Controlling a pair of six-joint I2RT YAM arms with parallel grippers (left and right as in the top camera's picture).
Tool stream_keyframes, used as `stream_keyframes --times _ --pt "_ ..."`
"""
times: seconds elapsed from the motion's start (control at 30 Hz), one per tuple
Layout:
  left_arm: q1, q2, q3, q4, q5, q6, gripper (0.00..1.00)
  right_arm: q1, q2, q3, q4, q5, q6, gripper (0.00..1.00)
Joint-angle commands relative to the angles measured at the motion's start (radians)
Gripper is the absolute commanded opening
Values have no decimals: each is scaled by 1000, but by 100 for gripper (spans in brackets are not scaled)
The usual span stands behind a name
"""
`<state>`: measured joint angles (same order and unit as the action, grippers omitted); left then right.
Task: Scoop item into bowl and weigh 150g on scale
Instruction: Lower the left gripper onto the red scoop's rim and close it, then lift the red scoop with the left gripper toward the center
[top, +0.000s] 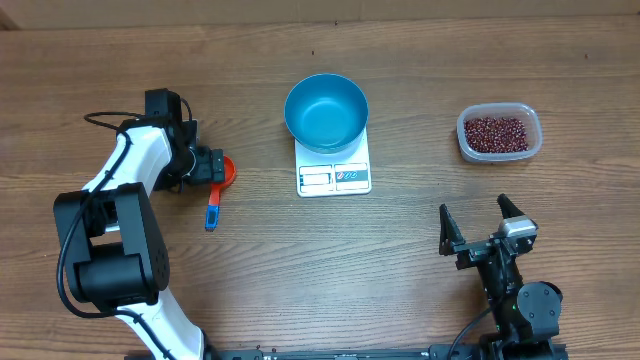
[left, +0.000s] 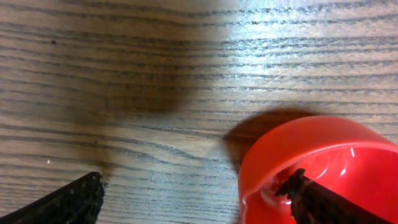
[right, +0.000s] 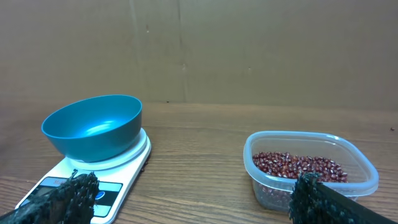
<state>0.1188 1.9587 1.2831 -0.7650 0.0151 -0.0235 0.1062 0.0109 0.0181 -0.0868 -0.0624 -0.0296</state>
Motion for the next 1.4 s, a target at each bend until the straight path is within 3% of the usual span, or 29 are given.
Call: stream_keyframes --times 0.0,0.1,0.33,0.47,0.73,0.97,1.37 --pt "5 11 -6 4 5 -7 95 6 -8 -10 6 10 3 100" --pt "5 11 -6 6 5 -7 89 6 -8 -10 6 10 3 100" --pt "5 11 -6 11 30 -7 60 6 -8 -10 6 10 3 100" --pt "5 11 -6 11 57 -7 49 6 -8 -10 6 10 3 100" --pt "5 11 -6 18 57 -6 4 6 -8 -10 6 10 3 100" --pt "5 11 -6 -2 64 -19 4 6 -8 -10 6 10 3 100" --pt "5 -40 97 -131 63 -173 4 6 -8 -10 6 10 3 100"
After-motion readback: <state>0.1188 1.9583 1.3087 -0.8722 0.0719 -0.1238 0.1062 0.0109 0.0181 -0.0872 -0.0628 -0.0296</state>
